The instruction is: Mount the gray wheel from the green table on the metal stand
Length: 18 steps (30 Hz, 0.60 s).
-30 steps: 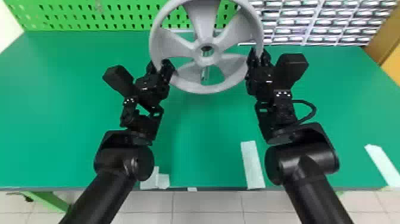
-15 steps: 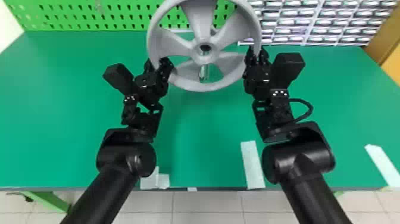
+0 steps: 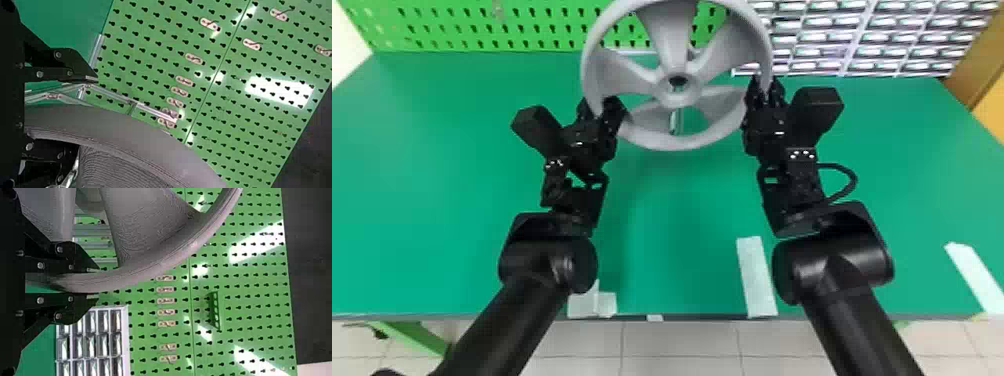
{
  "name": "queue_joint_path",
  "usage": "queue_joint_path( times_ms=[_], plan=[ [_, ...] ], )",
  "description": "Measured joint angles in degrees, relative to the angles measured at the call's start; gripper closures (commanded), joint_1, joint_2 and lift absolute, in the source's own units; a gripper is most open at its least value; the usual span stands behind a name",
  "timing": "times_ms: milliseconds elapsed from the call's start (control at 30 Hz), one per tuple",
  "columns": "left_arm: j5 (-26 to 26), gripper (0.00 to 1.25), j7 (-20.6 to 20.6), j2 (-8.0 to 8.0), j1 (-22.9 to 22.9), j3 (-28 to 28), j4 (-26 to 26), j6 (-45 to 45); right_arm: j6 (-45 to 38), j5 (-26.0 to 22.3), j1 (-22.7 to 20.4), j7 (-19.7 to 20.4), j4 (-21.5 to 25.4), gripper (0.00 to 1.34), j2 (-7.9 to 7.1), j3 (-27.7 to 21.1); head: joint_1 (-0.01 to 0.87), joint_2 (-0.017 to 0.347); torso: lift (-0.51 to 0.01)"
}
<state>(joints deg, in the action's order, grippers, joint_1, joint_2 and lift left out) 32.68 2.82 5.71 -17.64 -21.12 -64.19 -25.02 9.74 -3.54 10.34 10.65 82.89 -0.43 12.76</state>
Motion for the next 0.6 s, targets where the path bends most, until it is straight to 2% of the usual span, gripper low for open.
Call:
queue_joint_path(
  times_ms=[600],
  plan=[
    [0.17,0.91,0.23,-0.26,-1.58,-0.36,1.71,-0.19,-0.2,0.02,0.77,0.07,-0.43,1.32,0.06,-0.42,0.867,0.052,-0.1]
  ],
)
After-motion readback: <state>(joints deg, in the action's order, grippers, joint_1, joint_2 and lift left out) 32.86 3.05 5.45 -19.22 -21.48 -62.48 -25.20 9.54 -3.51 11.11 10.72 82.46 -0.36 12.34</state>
